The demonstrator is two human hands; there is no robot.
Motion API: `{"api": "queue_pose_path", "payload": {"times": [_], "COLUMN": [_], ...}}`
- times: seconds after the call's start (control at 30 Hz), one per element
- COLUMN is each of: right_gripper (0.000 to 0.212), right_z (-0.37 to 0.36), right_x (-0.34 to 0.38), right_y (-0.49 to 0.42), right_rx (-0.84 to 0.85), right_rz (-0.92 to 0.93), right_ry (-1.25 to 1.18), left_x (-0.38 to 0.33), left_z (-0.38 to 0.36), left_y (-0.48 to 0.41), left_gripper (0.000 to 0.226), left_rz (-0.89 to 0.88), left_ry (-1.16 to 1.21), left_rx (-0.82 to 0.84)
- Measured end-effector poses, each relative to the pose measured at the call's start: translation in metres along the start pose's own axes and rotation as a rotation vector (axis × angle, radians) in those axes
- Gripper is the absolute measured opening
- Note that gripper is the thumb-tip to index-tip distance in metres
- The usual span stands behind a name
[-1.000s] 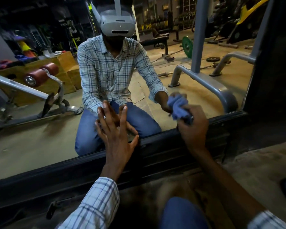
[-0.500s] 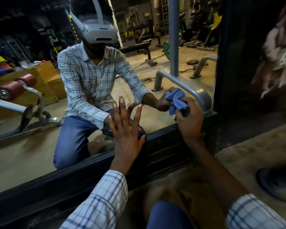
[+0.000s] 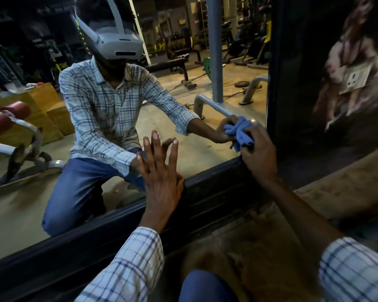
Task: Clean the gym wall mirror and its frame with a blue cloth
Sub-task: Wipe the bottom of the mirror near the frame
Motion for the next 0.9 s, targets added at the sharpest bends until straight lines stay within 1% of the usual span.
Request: {"api": "queue_pose_path", "payload": {"times": [0.03,0.07,0.17,0.2,0.33,0.43,0.5,0.6,0.7,0.8,0.9], "right_gripper": [0.042,0.043,0.037,0.034,0.027,0.020,0.018,0.021,0.014,0.014,0.015], "right_z": [0.001,0.005,0.014,0.011,0.006,0.017,0.025,0.036,0.054,0.083,0.124], "right_x": [-0.004,-0.011,-0.035,-0.039,-0.054,-0.052,-0.037,-0.003,0.049,0.109,0.176], "right_y": [-0.004,-0.007,-0.009,-0.005,0.003,0.004,0.012,0.024,0.028,0.021,0.005], "right_rx": [0.049,0.046,-0.105,-0.092,0.056,0.098,0.069,0.011,-0.018,-0.035,-0.034], "right_rz": [0.065,0.049,-0.201,-0.238,-0.242,-0.288,-0.345,-0.448,-0.513,-0.580,-0.665], "right_ry": [0.053,0.082,0.063,0.058,0.031,0.026,-0.043,-0.143,-0.225,-0.320,-0.345], "left_x": [0.000,0.000,-0.001,-0.002,-0.001,-0.001,-0.003,-0.007,-0.018,-0.024,-0.026], "left_z": [0.000,0.000,0.001,0.001,0.002,0.003,0.004,0.011,0.037,0.079,0.134], "left_y": [0.000,0.000,0.001,0.001,0.002,0.002,0.002,0.001,-0.006,-0.029,-0.063], "left_gripper": [0.122,0.122,0.122,0.122,0.121,0.117,0.113,0.110,0.105,0.100,0.093], "left_rz": [-0.002,-0.004,-0.008,-0.005,-0.001,-0.004,-0.001,0.016,-0.045,-0.037,0.067], "left_ry": [-0.005,-0.004,0.022,0.028,0.023,0.025,0.052,0.168,0.263,0.483,0.715], "left_rx": [-0.001,-0.003,-0.014,-0.013,-0.002,0.002,-0.010,-0.017,-0.005,0.056,0.115]}}
Point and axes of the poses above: each hand's wrist, its own y-axis away from the middle knuckle, its own z-axis out of the back of the hand, x = y × z, the point moved 4 cm from there along -y, towards the middle knuckle, and after that the axes turned 13 degrees about y, right-handed, at the moved point
